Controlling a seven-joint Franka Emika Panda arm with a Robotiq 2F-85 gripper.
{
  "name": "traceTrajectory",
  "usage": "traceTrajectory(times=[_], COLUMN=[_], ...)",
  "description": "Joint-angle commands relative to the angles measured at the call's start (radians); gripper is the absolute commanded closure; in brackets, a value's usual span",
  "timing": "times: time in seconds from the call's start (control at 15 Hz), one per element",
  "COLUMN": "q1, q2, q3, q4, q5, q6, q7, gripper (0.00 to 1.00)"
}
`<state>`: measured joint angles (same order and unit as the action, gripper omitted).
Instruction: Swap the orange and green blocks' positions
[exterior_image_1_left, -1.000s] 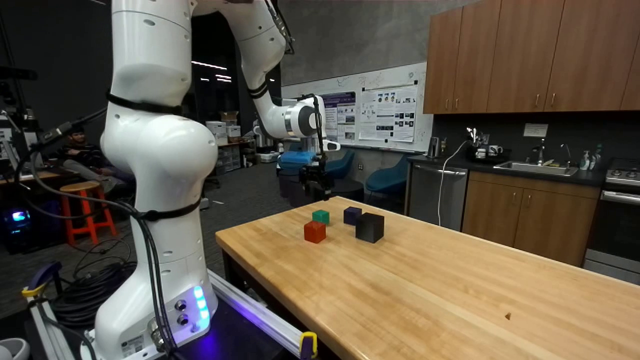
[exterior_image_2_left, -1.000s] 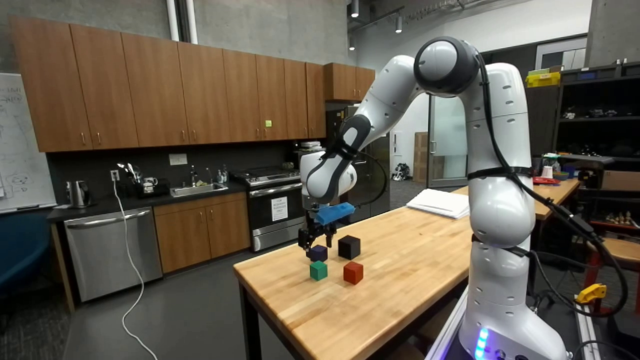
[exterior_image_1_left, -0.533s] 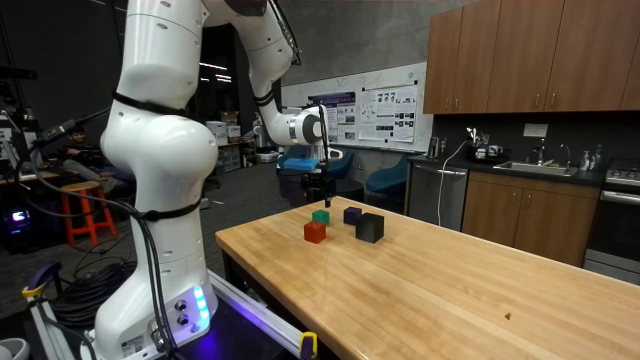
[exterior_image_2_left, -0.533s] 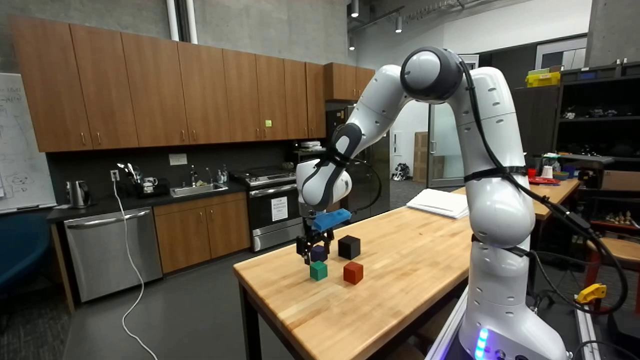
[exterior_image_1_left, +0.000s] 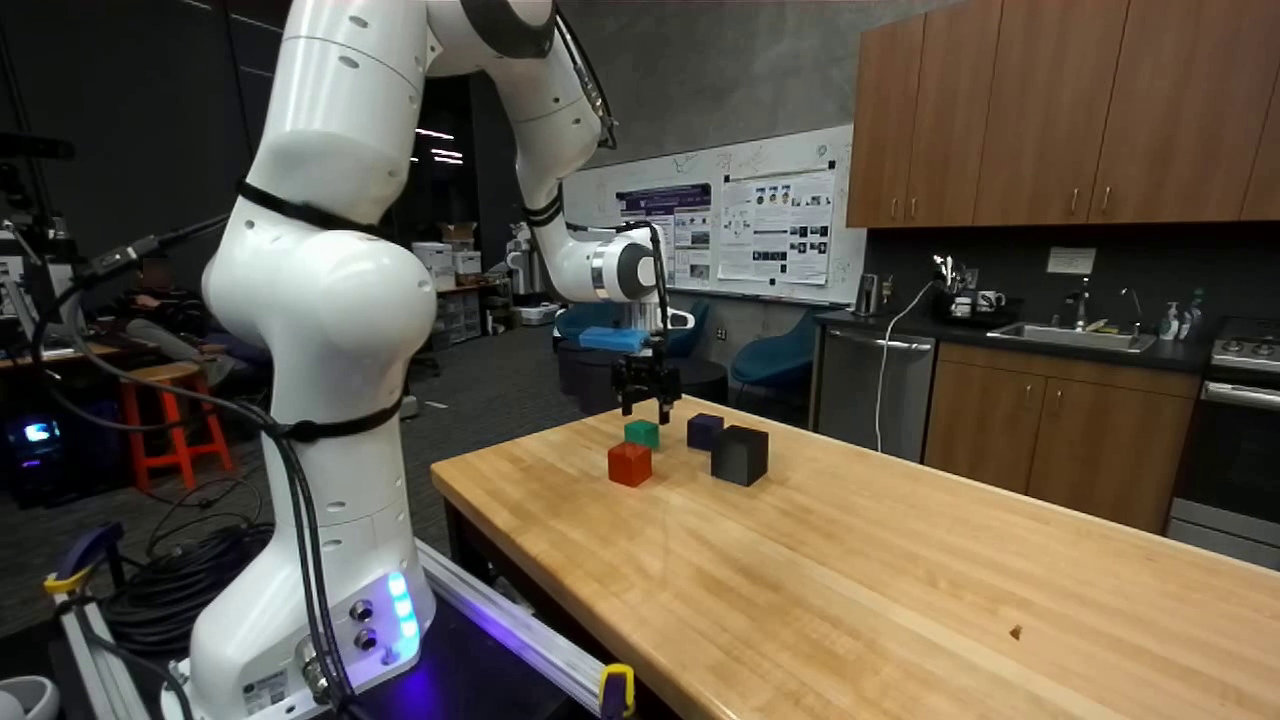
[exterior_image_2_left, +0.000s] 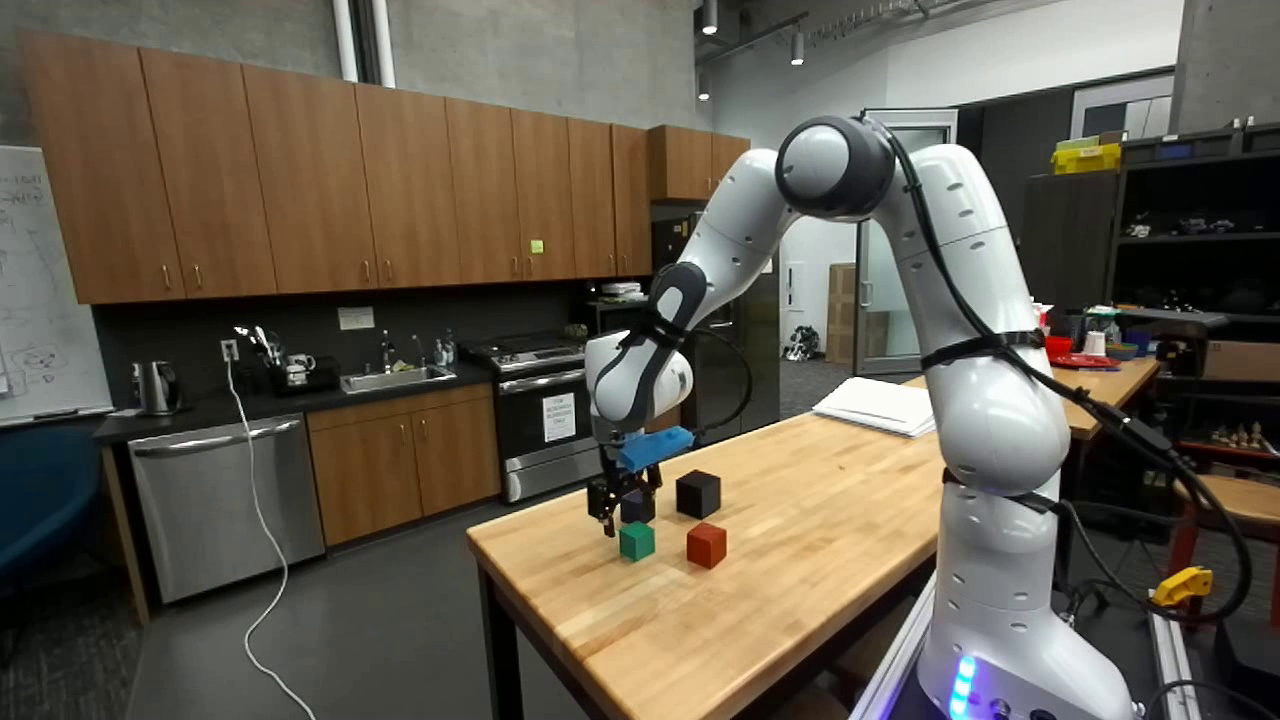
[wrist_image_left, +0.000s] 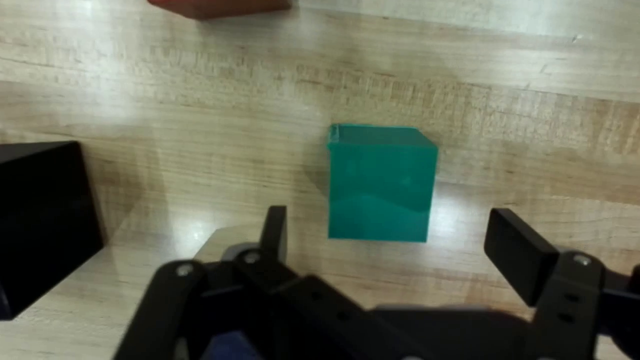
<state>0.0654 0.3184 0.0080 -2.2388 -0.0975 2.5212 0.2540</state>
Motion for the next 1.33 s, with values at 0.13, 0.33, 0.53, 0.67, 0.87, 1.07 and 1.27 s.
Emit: traceTrajectory(times=[0.13,0.33,0.53,0.67,0.87,1.07,1.27], q1=[0.005,0.008,0.012,0.012,0.006,-0.006,-0.022], q2=[0.036,0.024,-0.014,-0.051,-0.123,-0.213,-0.308], q3=[-0.008,-0.005,-0.004,-0.007,-0.011,-0.014,-0.012], q4=[0.040,0.032,0.014,-0.004,-0.033,-0.076,-0.140], q5=[0.017,0.022,0.024,0.018,0.014,0.005,0.007], q6=[-0.032,-0.042,-0.057,-0.073,-0.114,-0.166,-0.182], q7=[-0.023,-0.020,-0.016,-0.010,-0.012,-0.022,-0.038], gripper=[0.32,0.55,0.76,0.76,0.76,0.76,0.76])
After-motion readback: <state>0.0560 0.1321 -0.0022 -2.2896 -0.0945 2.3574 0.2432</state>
